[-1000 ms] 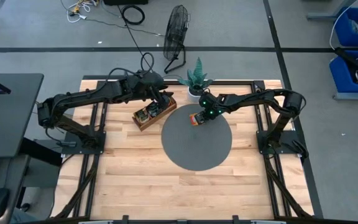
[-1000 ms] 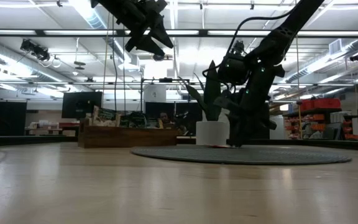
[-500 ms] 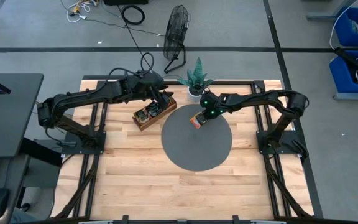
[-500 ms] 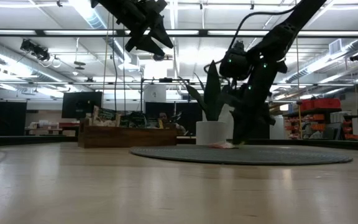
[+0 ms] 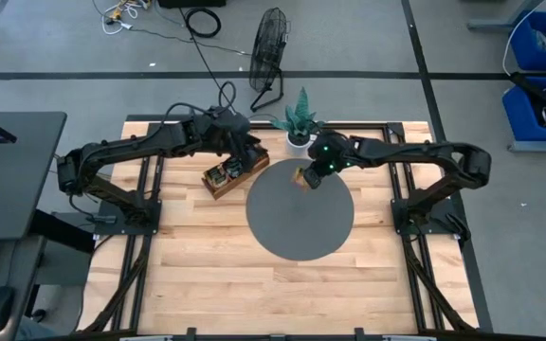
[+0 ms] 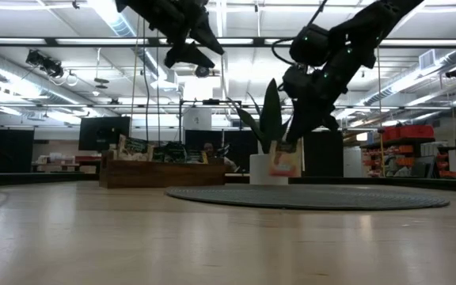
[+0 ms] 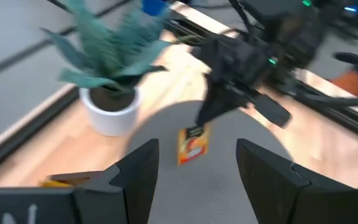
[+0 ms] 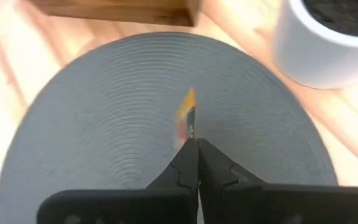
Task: Pick & Place Tea
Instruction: Put the orange tea bag into the right section of the wooden organizer
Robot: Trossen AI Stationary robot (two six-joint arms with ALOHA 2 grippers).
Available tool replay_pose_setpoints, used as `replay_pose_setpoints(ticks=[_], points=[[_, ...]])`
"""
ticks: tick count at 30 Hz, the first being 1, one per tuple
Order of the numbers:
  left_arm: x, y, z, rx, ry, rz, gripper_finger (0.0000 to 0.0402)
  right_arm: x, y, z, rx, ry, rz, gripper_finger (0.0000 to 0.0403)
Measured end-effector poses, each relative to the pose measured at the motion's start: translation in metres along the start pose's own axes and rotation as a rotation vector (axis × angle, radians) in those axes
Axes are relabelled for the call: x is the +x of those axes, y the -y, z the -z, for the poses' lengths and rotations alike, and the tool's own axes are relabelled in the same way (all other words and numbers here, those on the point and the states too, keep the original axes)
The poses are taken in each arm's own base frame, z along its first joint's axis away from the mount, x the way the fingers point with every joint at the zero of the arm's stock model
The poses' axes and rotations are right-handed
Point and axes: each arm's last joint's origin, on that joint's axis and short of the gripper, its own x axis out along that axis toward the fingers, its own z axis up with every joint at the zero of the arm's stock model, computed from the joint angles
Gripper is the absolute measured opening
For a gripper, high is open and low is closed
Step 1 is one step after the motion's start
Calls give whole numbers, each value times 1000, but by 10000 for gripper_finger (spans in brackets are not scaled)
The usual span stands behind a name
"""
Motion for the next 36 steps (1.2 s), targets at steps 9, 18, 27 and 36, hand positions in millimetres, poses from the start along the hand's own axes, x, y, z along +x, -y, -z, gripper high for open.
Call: replay_pose_setpoints(ticks=[9, 18, 27, 36], points=[[-1, 6, 2, 0, -55, 184, 220, -2, -14, 4, -81, -12, -67, 0], [0, 6, 2, -18, -60, 194, 220, 3, -28, 13, -159, -54, -62, 113], [0, 5, 2, -18, -54, 177, 220, 35, -53, 33, -308, -54, 104, 295], [0, 5, 2, -17, -55, 175, 220, 48, -26, 41, -114, -99, 211, 277]])
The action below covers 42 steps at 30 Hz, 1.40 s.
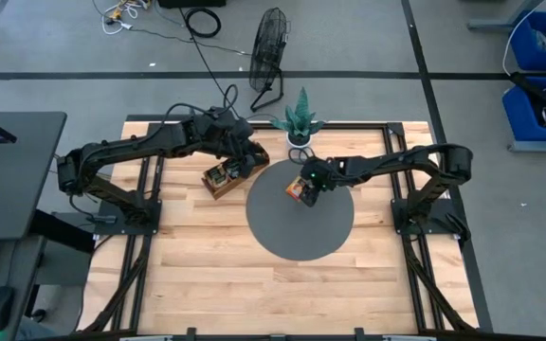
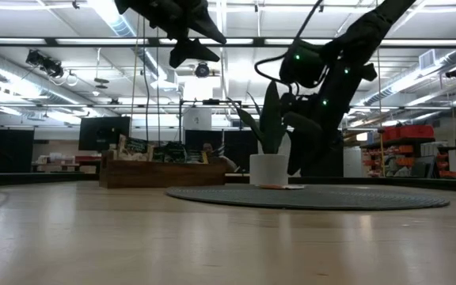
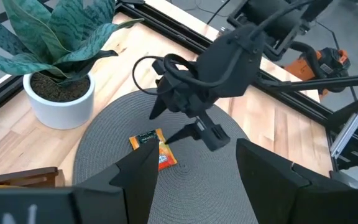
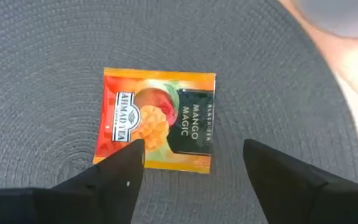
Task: Pick & Place Tea
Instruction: Put the orange tea bag into the right section of the wooden organizer
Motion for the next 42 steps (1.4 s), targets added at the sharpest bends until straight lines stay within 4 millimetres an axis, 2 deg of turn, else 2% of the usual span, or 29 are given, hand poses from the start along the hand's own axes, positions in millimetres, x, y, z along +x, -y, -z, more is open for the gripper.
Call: replay_pose_setpoints(ticks=[8, 16, 19, 23, 31, 37, 42], points=[[0, 0, 0, 2, 0, 0, 220, 1, -6, 4, -30, 5, 8, 262], [0, 0, 0, 2, 1, 0, 220, 21, -7, 10, -40, -35, 27, 269], [0, 0, 0, 1, 0, 0, 220, 24, -8, 10, -40, -35, 28, 260], [0, 0, 0, 1, 0, 0, 220, 25, -8, 11, -44, -38, 33, 210], [0, -1, 0, 3, 6, -19, 220, 26, -7, 11, -79, -40, 45, 21], [0, -1, 0, 3, 7, -23, 220, 23, -7, 11, -113, -36, 50, 4], [0, -1, 0, 2, 7, -23, 220, 8, -5, 6, -167, 10, 63, 2]])
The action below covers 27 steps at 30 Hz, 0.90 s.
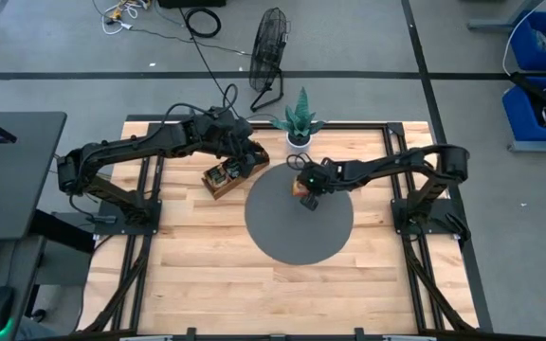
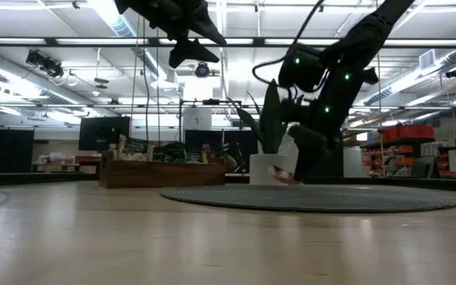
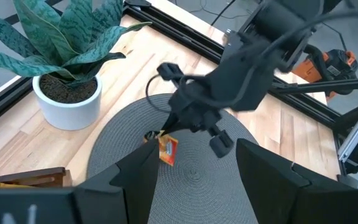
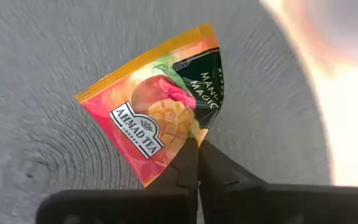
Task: Pick & Place Tea
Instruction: Put the orange tea bag into the right section of the wooden organizer
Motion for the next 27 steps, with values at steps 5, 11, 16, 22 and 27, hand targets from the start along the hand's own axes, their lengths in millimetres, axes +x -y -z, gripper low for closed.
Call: replay_pose_setpoints(ticks=[5, 11, 16, 22, 27], points=[[0, 0, 0, -1, 1, -1, 220, -20, 3, -8, -32, 77, 8, 1], [0, 0, 0, -103, -6, 19, 220, -55, 2, -18, -102, 226, -20, 1], [0, 1, 0, -282, -16, 37, 220, -89, -6, -24, -171, 375, -60, 0], [0, 3, -4, -415, 19, 62, 220, -118, -14, -39, -186, 492, -76, 0], [5, 11, -8, -400, 74, 121, 220, -132, -18, -52, -189, 549, -89, 0]])
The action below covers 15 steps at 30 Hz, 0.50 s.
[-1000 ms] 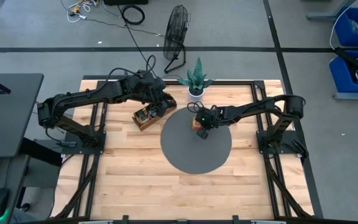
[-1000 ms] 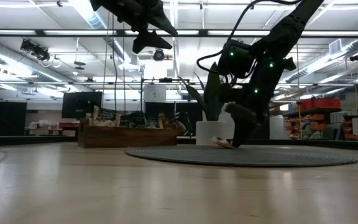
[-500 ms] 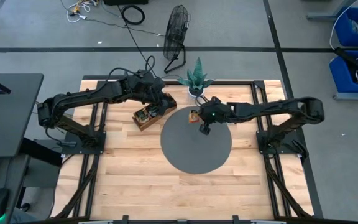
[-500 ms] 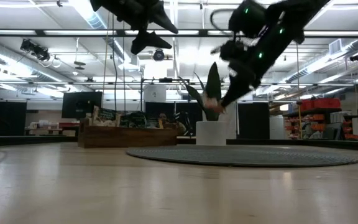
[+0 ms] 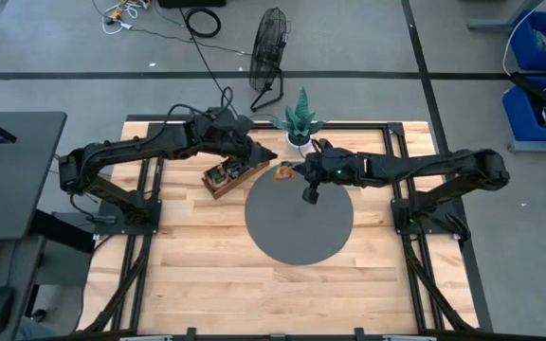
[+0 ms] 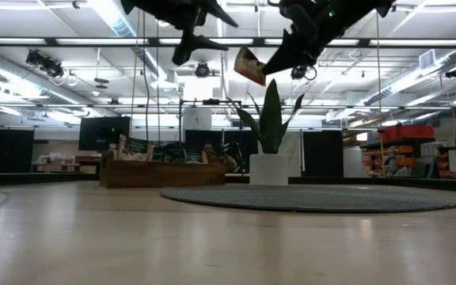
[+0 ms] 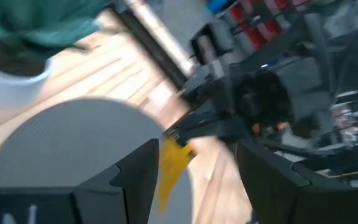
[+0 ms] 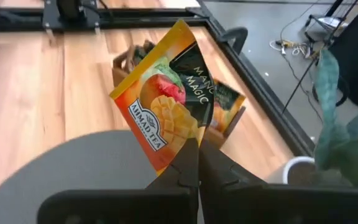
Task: Pick & Place Tea
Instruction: Put the orange tea bag into the right section of the wooden organizer
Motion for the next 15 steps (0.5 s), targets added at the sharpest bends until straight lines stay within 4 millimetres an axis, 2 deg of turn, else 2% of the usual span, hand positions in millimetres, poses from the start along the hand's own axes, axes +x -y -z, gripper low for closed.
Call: replay_pose_setpoints(ticks=[7, 15], points=[[22, 0, 14, -3, -56, 1, 220, -5, 2, -14, 12, 40, 1, 0], [35, -1, 18, 4, -52, 8, 218, -6, -2, -14, 9, 32, -28, 0]])
